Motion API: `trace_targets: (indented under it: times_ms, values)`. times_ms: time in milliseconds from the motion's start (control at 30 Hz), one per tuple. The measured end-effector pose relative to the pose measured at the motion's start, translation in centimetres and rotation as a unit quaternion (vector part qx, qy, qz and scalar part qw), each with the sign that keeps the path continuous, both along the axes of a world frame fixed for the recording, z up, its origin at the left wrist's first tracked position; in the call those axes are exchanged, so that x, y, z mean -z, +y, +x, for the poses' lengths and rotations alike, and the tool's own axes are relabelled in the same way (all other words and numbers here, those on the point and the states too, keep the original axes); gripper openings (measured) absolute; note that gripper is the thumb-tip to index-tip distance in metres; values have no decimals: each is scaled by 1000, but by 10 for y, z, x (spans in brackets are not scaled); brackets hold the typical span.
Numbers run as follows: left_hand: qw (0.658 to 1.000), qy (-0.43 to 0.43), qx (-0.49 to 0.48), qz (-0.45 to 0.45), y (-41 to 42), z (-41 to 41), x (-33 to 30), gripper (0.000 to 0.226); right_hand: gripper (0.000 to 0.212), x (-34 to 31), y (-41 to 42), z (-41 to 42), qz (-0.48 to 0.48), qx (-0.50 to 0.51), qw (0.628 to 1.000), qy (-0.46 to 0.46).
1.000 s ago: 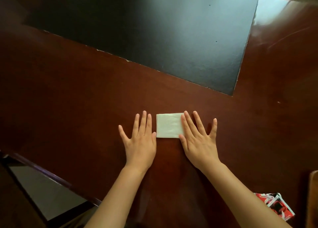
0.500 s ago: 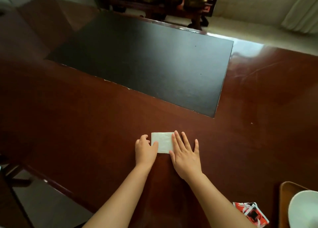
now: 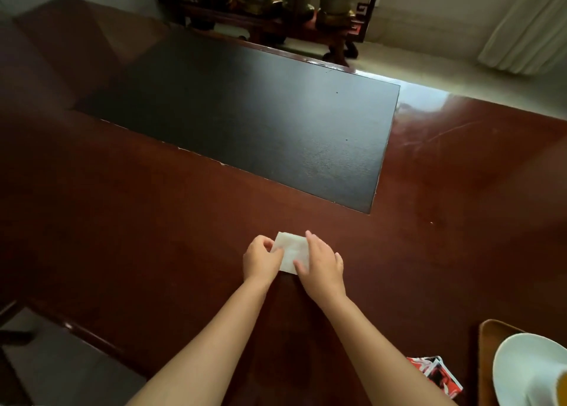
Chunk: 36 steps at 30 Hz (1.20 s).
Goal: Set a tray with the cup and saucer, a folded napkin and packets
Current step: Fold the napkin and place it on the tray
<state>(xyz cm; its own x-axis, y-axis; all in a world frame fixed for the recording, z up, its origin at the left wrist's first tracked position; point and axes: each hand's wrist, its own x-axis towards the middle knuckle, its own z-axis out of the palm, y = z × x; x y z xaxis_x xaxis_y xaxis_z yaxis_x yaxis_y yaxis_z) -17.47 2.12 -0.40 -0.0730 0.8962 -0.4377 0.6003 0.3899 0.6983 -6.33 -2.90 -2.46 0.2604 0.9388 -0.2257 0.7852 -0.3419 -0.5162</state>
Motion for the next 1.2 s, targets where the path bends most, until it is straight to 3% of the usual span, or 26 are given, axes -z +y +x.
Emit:
trace_targets:
  times_ms: [100, 200, 267, 367, 500, 800, 1200]
  values:
    - [995, -103, -12, -3, 5, 7, -14, 12, 69, -14, 11, 10, 29, 111, 981, 159]
    - [983, -183, -14, -19, 10, 14, -33, 11, 60, -35, 16, 27, 40, 224, 904, 361]
    - [975, -221, -1, -32, 13, 17, -46, 13, 41, -49, 15, 38, 62, 254, 868, 422]
    - [966, -255, 20, -42, 14, 20, -67, 18, 22, -70, 10, 51, 98, 250, 863, 427]
    - [957, -282, 57, -33, 11, 24, -92, 12, 11, -98, -2, 58, 147, 242, 858, 428]
    - [930, -330, 161, -16, -3, 30, -142, 13, 4, -161, -54, 51, 233, 299, 832, 405]
    - [898, -311, 309, -32, -99, 36, -163, 8, 7, -171, -184, 32, 305, 409, 770, 383]
